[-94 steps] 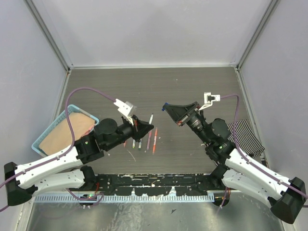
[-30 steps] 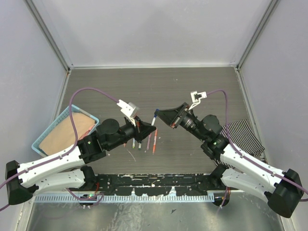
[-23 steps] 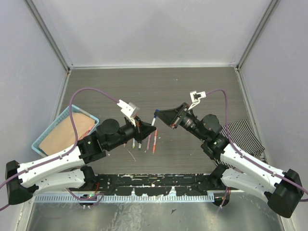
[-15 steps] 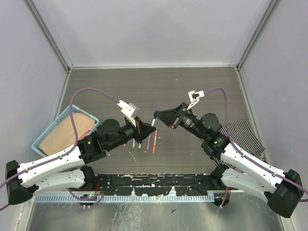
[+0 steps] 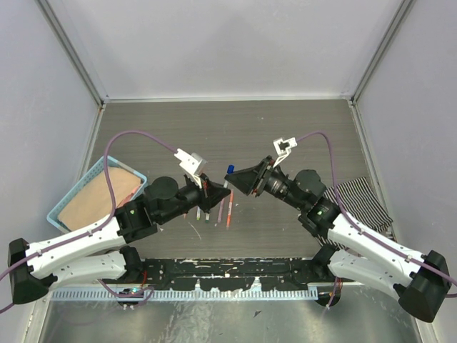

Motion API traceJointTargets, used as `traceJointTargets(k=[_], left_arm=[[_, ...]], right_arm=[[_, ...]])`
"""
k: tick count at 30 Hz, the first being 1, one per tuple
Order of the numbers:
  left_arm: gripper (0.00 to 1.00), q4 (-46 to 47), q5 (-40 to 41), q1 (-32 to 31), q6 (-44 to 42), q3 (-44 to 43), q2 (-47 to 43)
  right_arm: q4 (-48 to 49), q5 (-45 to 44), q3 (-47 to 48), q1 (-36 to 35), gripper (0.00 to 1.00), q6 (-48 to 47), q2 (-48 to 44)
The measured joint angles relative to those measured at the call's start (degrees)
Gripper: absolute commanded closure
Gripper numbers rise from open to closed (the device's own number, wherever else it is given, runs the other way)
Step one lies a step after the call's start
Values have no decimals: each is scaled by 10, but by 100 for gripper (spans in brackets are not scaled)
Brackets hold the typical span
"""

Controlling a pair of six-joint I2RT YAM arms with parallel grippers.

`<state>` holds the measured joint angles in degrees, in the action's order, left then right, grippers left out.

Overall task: Insert the pens into the pen caps
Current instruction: Insert the pen cap onto the pen.

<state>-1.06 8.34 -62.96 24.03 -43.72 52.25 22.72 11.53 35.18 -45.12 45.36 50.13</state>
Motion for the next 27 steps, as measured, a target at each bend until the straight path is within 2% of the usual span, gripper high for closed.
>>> traceJointTargets(k=[5, 12, 20, 27], left_arm=[[100, 7, 4, 0, 0, 0, 0], [100, 7, 10, 0, 0, 0, -4], [100, 8, 12, 1, 2, 0, -7], [100, 7, 12, 1, 2, 0, -7]], right_arm=[[-57, 1, 4, -13, 32, -20, -16], [-135, -30, 55, -13, 20, -59, -46], [-225, -107, 159, -13, 20, -62, -13], [-243, -107, 177, -13, 34, -55, 43]])
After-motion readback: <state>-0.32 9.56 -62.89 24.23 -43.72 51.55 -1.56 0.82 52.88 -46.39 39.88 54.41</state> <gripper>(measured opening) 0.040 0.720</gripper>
